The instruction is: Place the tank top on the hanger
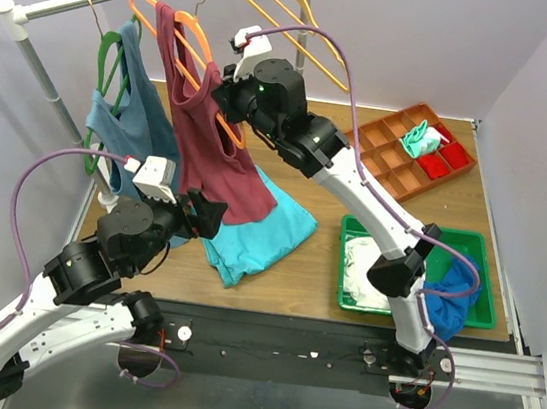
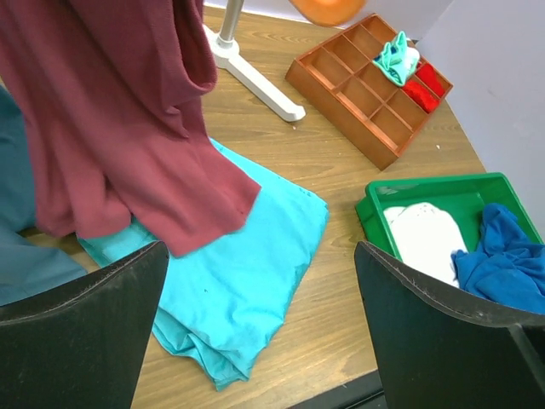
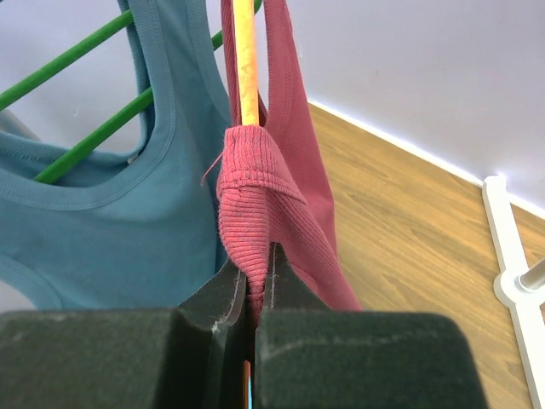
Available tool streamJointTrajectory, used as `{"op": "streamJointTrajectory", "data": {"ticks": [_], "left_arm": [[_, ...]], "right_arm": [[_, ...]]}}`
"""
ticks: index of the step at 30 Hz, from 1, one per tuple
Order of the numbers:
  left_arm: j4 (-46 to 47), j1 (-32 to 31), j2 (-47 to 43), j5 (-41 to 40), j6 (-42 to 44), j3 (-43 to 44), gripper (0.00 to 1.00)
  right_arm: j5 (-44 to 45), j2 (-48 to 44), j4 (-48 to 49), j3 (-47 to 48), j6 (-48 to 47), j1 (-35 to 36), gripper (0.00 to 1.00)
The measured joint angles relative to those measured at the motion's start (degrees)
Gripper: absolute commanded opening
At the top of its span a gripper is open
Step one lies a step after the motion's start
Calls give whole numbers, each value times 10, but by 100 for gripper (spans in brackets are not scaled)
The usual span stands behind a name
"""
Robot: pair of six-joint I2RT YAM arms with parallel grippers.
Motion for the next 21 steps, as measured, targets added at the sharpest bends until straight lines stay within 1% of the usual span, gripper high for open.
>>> {"op": "streamJointTrajectory", "data": {"ticks": [10,21], "left_arm": [[-13,0,-24,9,0,-13,99],[-19,0,-31,10,0,-14,99]], "right_arm": [[13,35,46,4,-19,1,1],[24,39,90,7,-32,4,1]]}}
